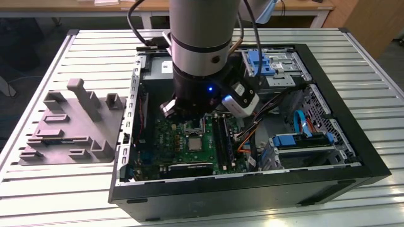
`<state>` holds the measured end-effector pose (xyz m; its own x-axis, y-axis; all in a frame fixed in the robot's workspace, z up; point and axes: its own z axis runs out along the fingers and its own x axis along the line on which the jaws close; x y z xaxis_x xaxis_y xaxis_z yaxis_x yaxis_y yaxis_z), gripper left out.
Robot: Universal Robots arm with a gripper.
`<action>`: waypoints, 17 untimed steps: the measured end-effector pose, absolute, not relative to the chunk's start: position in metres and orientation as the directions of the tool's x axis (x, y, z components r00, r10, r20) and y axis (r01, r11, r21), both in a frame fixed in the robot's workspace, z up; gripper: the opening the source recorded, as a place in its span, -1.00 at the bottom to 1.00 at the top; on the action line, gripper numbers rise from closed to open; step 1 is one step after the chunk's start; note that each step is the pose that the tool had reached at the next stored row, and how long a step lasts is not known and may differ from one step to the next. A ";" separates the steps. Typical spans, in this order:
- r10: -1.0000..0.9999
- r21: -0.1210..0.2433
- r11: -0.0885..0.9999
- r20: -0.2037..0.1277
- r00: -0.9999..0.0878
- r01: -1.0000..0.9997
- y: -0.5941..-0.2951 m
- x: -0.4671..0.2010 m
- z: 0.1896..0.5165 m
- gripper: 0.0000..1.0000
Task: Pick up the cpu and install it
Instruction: 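Close the cpu cover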
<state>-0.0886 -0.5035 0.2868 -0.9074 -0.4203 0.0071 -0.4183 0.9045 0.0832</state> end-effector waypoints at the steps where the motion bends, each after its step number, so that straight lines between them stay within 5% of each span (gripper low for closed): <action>1: -0.437 0.083 0.897 0.007 -0.900 -0.435 -0.504 -0.089 0.287 -0.79; 17: -0.588 0.083 0.806 0.007 -0.809 -0.586 -0.504 -0.089 0.285 -0.79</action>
<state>-0.0887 -0.5040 0.2854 -0.8087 -0.5882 0.0068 -0.5857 0.8062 0.0830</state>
